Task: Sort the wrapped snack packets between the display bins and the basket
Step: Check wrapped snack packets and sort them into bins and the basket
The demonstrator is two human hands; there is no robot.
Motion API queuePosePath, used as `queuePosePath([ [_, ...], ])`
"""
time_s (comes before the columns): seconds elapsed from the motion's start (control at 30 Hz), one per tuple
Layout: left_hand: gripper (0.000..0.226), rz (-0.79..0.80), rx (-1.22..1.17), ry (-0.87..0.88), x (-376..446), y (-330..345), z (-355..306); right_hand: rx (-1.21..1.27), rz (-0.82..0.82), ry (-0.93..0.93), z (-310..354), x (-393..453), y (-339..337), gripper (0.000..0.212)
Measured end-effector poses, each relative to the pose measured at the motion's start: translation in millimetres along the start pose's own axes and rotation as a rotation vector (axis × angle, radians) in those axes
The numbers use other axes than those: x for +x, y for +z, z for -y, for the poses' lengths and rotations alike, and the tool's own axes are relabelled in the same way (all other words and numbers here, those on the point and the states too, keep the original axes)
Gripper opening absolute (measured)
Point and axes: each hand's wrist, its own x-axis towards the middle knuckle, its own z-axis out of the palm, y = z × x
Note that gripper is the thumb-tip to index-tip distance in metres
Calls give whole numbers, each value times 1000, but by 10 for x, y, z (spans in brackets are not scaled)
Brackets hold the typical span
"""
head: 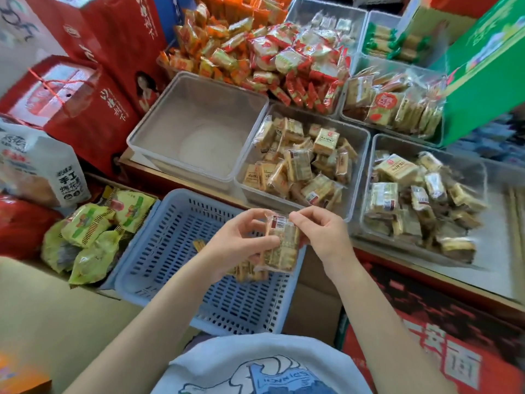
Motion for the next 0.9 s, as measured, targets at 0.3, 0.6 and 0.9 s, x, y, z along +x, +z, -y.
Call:
queuePosePath([
  [0.3, 29, -337, -278, -115, 217, 235, 0, -8, 129, -33, -189, -190, -291, 15],
  [0.6, 30, -191, 215, -64, 282, 446, -182, -21, -34, -70, -152, -144, -533, 12],
  [0.9, 24, -150, 182, 133, 339, 630, -252, 67, -99, -86, -89, -27, -631, 15],
])
